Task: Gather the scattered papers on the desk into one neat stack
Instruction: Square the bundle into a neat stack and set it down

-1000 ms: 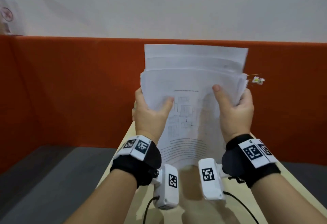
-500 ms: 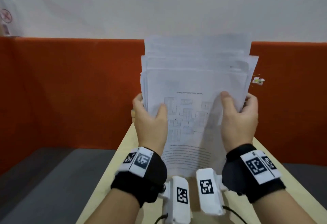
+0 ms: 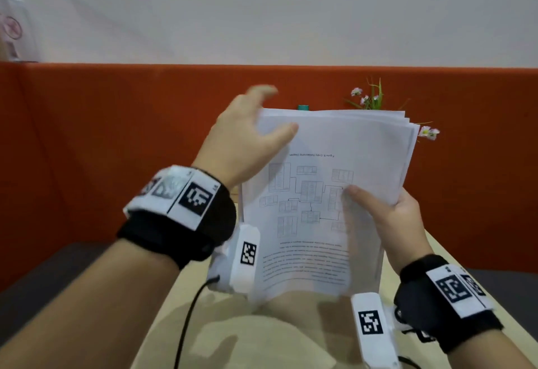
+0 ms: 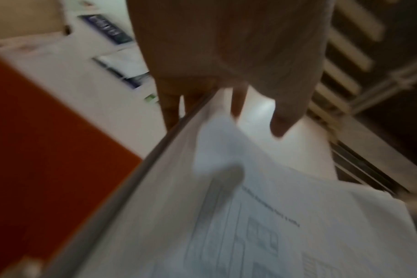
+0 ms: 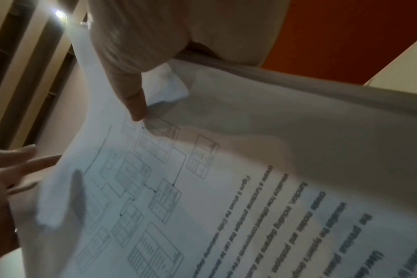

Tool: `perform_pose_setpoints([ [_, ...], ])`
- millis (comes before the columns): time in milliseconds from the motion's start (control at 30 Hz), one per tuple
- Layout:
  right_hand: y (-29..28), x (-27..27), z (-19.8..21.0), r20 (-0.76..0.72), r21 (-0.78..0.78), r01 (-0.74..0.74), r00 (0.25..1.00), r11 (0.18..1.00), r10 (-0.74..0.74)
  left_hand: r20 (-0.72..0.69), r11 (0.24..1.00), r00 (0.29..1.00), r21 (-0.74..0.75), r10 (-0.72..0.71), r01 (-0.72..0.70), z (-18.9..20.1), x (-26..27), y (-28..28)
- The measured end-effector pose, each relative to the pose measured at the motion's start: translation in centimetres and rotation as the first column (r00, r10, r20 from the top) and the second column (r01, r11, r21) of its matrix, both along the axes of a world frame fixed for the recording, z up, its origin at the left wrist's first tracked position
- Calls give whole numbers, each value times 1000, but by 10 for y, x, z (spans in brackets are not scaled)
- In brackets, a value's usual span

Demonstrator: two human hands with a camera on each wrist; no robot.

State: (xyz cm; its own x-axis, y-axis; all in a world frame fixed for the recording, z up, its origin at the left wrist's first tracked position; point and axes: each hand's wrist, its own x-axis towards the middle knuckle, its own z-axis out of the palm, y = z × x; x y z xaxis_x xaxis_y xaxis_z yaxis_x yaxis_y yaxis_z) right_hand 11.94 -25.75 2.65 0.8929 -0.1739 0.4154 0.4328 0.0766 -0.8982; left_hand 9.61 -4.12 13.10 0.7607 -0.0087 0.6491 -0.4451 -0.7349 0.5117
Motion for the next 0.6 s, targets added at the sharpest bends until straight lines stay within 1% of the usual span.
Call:
perform_pose_setpoints([
  [33, -1, 0, 0, -1, 1, -11, 1000, 1000, 11, -29, 984, 998, 174, 56, -50, 9, -2, -4],
  [67, -1, 1, 0, -1, -3, -22, 1000, 1000, 22, -21, 940, 992, 324, 122, -109, 16, -2, -8],
  [100, -1, 1, 0, 3, -6, -31, 1000, 1000, 31, 12, 885, 986, 439, 169, -157, 21, -1, -13],
  [133, -1, 1, 0, 10, -2, -34, 999, 999, 34, 26, 830, 982, 531, 185, -170, 25, 0, -19],
  [200, -1, 1, 0, 22, 14, -29, 999, 999, 29, -5, 740, 986, 661, 167, -122, 26, 0, -32],
  [233, -1, 0, 0, 19, 13, -25, 1000, 1000, 25, -3, 724, 989, 682, 147, -106, 26, 0, -39],
  [300, 0, -1, 1, 15, 15, -31, 999, 999, 31, 28, 723, 997, 687, 75, -74, 25, 2, -52],
  [367, -2, -1, 0, 21, 27, -48, 999, 999, 47, -45, 716, 999, 696, -18, 44, 26, 3, -64],
  [400, -2, -1, 0, 20, 33, -64, 998, 997, 63, -58, 727, 997, 681, -58, 82, 26, 3, -69],
  [467, -2, -2, 2, 14, 40, -87, 996, 995, 86, -35, 744, 993, 659, -111, 106, 26, 3, -77],
  [533, -2, -2, 3, 19, 24, -79, 997, 997, 79, -58, 709, 988, 690, -145, 145, 27, 5, -83],
  [567, -2, -3, 3, 19, 21, -77, 997, 997, 77, -48, 707, 988, 693, -148, 139, 28, 7, -83],
  [600, -2, -2, 3, 21, 20, -80, 997, 997, 79, -12, 725, 990, 680, -138, 109, 29, 8, -81],
])
